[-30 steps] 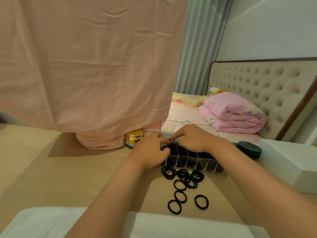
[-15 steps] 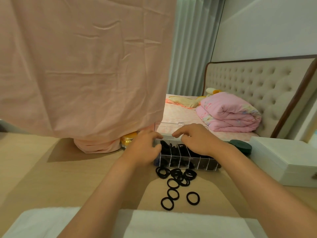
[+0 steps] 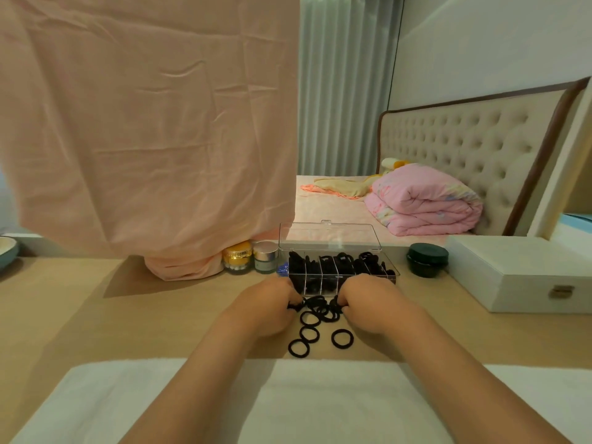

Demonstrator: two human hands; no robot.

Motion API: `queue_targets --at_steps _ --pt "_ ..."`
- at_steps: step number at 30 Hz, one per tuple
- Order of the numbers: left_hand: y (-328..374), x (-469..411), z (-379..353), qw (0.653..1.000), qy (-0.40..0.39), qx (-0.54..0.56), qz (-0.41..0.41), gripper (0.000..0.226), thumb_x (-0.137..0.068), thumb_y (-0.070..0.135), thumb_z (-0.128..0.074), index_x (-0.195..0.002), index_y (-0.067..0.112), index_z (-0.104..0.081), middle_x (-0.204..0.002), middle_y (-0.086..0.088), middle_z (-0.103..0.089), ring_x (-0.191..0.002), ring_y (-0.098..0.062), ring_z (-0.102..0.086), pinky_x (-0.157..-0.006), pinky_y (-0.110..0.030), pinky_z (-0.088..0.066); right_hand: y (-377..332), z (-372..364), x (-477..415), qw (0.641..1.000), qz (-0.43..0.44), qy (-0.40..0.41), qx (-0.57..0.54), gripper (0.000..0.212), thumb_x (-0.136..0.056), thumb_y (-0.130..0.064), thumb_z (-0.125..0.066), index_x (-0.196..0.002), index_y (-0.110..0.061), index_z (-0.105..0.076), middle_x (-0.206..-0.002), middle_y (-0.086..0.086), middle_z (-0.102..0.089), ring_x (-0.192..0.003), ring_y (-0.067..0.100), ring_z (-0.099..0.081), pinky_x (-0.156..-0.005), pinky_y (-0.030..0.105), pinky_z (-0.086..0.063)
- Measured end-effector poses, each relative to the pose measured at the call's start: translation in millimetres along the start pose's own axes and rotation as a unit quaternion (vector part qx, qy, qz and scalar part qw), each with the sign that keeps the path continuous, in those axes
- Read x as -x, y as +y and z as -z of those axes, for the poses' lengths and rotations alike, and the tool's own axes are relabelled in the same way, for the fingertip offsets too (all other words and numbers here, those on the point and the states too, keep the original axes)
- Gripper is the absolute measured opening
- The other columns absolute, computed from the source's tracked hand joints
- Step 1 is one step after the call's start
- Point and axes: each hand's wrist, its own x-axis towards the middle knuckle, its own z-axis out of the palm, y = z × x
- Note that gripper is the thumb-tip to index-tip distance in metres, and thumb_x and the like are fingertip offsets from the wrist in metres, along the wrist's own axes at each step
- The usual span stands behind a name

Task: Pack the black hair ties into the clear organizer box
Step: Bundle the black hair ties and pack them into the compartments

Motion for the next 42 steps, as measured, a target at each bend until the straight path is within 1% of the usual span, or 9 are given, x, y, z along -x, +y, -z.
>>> queue_targets --at_steps 3,7,11,22,29,32,35,38,42 --pt "0.2 1.0 -4.6 1.000 -0.004 0.011 0.013 0.032 -0.098 0.025 -0.060 -0.130 0.026 -0.066 -0.129 0.004 -0.061 -0.114 -0.015 -0.058 -0.102 -0.034 -0.050 -1.4 -3.5 4.0 0.999 0.016 -0.022 -0.024 0.031 -0.100 -0.028 -0.058 -0.127 -0.019 -0.069 -0.121 0.003 -0.064 -0.104 0.023 -0.065 -0.092 0.042 -0.057" --pt "-1.4 1.1 -3.3 0.999 0.014 0.034 0.038 0.027 -0.095 0.025 -0.065 -0.121 0.024 -0.072 -0.119 0.004 -0.070 -0.106 -0.013 -0.063 -0.098 -0.030 -0.053 1.7 3.7 3.3 0.996 0.014 -0.044 -0.075 0.024 -0.096 -0.031 -0.066 -0.116 -0.021 -0.075 -0.111 -0.001 -0.072 -0.103 0.020 -0.067 -0.094 0.042 -0.056" --pt "-1.7 -1.9 -4.0 0.997 -0.002 0.034 0.067 0.022 -0.095 0.027 -0.065 -0.112 0.019 -0.077 -0.110 0.000 -0.072 -0.098 -0.014 -0.065 -0.093 -0.030 -0.054 6.7 3.7 6.7 0.995 0.030 -0.039 -0.083 0.021 -0.092 -0.027 -0.064 -0.092 -0.010 -0.076 -0.079 0.003 -0.067 -0.078 0.020 -0.067 -0.083 0.040 -0.060" --pt "2.6 3.0 -2.9 0.997 -0.005 -0.034 0.066 0.023 -0.104 0.025 -0.048 -0.121 0.017 -0.061 -0.115 -0.003 -0.063 -0.099 -0.017 -0.060 -0.084 -0.027 -0.049 27.0 28.1 21.6 0.940 0.027 -0.066 -0.334 0.011 -0.092 -0.010 -0.065 -0.094 -0.020 -0.068 -0.087 0.006 -0.072 -0.079 0.018 -0.074 -0.066 0.030 -0.063" --pt "5.5 8.9 11.4 0.945 0.002 0.319 0.077 0.014 -0.102 0.020 -0.052 -0.099 0.018 -0.065 -0.092 0.002 -0.065 -0.086 -0.013 -0.060 -0.084 -0.027 -0.049 20.5 29.2 21.9 0.931 0.053 -0.100 -0.346 0.014 -0.096 -0.008 -0.058 -0.106 -0.011 -0.067 -0.108 0.014 -0.068 -0.084 0.013 -0.065 -0.073 0.028 -0.061" --pt "7.4 9.8 13.6 0.925 -0.047 0.370 0.080 0.012 -0.098 0.015 -0.060 -0.101 0.018 -0.071 -0.100 0.000 -0.072 -0.096 -0.015 -0.067 -0.094 -0.031 -0.054 18.7 31.1 22.3 0.930 0.056 -0.094 -0.350 0.013 -0.097 -0.007 -0.058 -0.106 -0.011 -0.066 -0.105 0.013 -0.071 -0.082 0.010 -0.069 -0.073 0.030 -0.061" --pt "6.2 10.2 11.0 0.908 -0.050 0.407 0.084 0.013 -0.097 0.014 -0.063 -0.099 0.017 -0.075 -0.094 0.003 -0.075 -0.087 -0.011 -0.068 -0.083 -0.027 -0.055 17.0 35.3 24.0 0.924 0.052 -0.110 -0.362 0.014 -0.101 -0.008 -0.053 -0.105 -0.017 -0.063 -0.101 0.011 -0.073 -0.079 0.012 -0.074 -0.072 0.032 -0.060" --pt "6.0 8.9 7.3 0.917 -0.041 0.388 0.083 0.015 -0.098 0.018 -0.062 -0.102 0.022 -0.076 -0.093 0.004 -0.075 -0.077 -0.007 -0.066 -0.079 -0.025 -0.057 16.8 36.5 24.4 0.928 0.057 -0.132 -0.345 0.020 -0.101 -0.008 -0.050 -0.103 -0.020 -0.066 -0.099 0.006 -0.074 -0.081 0.014 -0.074 -0.070 0.029 -0.059" --pt "10.4 3.5 0.1 0.980 -0.023 0.186 0.062 0.027 -0.098 0.023 -0.061 -0.124 0.024 -0.071 -0.116 0.005 -0.072 -0.090 -0.006 -0.063 -0.089 -0.024 -0.051 19.6 33.1 26.2 0.932 0.060 -0.173 -0.312 0.022 -0.100 -0.009 -0.056 -0.108 -0.019 -0.074 -0.093 0.000 -0.078 -0.083 0.014 -0.077 -0.068 0.027 -0.056"
